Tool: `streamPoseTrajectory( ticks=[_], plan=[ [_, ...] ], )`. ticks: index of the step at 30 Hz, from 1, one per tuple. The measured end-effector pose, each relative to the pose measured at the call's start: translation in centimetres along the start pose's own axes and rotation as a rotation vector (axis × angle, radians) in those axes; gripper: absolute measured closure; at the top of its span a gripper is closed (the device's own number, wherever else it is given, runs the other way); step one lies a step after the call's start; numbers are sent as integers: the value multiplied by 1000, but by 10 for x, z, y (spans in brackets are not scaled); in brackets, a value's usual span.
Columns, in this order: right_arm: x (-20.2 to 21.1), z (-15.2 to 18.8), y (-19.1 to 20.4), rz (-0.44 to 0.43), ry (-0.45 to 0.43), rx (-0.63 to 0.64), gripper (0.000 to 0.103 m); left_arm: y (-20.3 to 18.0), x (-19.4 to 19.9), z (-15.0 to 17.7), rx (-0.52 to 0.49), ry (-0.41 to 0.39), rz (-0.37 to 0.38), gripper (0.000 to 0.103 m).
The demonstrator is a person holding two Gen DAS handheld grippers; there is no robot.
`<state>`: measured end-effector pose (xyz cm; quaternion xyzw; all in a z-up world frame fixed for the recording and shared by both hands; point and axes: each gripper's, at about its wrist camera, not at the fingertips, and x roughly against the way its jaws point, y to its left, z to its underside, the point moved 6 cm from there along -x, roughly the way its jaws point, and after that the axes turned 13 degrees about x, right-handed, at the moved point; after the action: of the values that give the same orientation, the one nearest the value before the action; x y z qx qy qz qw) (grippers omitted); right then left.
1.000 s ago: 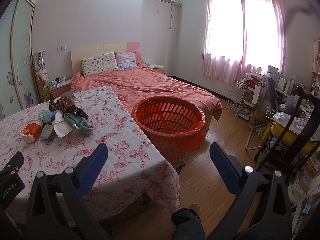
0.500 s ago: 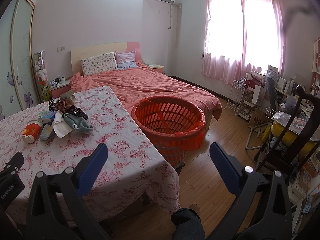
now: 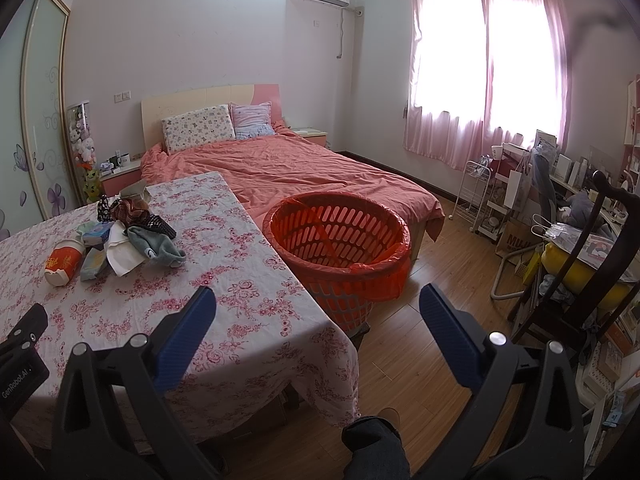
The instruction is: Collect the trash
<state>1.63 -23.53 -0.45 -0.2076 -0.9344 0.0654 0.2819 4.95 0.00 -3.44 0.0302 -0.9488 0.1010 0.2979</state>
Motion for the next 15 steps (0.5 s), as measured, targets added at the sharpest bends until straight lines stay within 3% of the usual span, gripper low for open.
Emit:
streamPoseTrajectory(
  ticks=[15],
  plan=[
    [0,0,1,0,0,0,4,0,-2,2,0,1,1,2]
  ],
)
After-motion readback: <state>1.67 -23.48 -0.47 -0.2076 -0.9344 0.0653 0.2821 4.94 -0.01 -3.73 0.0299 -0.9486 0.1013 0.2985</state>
